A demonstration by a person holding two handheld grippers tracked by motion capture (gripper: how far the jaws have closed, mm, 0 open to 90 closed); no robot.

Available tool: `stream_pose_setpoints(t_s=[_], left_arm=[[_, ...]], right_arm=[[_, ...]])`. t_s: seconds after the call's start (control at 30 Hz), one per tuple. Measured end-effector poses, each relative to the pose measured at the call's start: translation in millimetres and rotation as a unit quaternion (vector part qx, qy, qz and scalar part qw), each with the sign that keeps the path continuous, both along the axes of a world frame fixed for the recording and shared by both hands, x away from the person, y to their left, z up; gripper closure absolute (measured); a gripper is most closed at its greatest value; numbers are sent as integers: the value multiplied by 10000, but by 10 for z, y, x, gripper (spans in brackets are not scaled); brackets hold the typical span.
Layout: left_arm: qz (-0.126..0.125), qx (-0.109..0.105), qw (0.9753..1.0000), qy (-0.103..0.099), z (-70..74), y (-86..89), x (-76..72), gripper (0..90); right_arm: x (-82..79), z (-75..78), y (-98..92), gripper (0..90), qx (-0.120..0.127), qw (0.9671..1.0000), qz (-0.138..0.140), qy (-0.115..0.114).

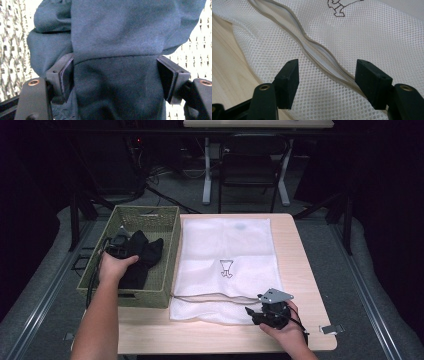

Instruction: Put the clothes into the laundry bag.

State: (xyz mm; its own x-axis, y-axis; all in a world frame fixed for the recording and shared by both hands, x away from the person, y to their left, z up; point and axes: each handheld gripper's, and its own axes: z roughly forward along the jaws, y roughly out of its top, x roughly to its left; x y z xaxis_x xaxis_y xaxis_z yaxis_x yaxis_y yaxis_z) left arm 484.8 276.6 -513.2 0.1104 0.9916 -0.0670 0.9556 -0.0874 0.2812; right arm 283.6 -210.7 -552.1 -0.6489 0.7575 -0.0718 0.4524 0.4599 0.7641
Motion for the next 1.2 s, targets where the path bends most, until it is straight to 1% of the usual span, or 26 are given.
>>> stream_pose_setpoints(t_s=[0.2, 0.27, 0.33, 0.37, 0.4, 0.53, 0.63, 0.67, 0.9, 0.97, 1.0, 1.1, 1.17, 1.2], left_arm=[[-58, -36, 10000, 15, -42, -62, 23, 253], [-69, -58, 9999, 67, -66, -107, 36, 253], [-67, -54, 9999, 77, -92, -143, 46, 252], [-109, -8, 9999, 71, -100, -148, 51, 252], [-102, -4, 9999, 100, -109, -162, 55, 252], [-54, 25, 9999, 100, -138, -193, 66, 247], [-33, 29, 9999, 146, -163, -219, 72, 222], [-61, 86, 9998, 158, -174, -234, 77, 218], [-104, 272, 9993, 249, -231, -304, 104, 184], [-132, 390, 9987, 285, -253, -325, 113, 177], [-138, 416, 9986, 298, -261, -334, 114, 177], [-206, 625, 9971, 386, -287, -371, 120, 174], [-225, 708, 9964, 406, -294, -376, 122, 174], [-204, 710, 9964, 409, -294, -370, 122, 178]], right_arm=[[-3, -3, 7, 355, -16, 10000, 11, 10], [-2, -3, 6, 354, -12, 10000, 11, 5], [0, -3, 6, 353, -15, 10000, 15, 9], [1, -4, 6, 353, -16, 10000, 15, 8], [0, -4, 7, 353, -16, 10000, 16, 10], [-1, -4, 8, 352, -16, 10000, 12, 9], [-2, -4, 9, 352, -15, 10000, 15, 14], [-2, -4, 10, 352, -17, 10000, 19, 11], [-3, -5, 19, 352, -27, 10000, 26, 9], [-5, -4, 20, 352, -16, 10000, 17, 16], [-3, -4, 19, 351, -16, 10000, 21, 10], [-1, -5, 18, 352, -17, 10000, 17, 12], [-5, -4, 20, 352, -12, 10000, 13, 17], [-5, -4, 19, 351, -15, 10000, 19, 17]])
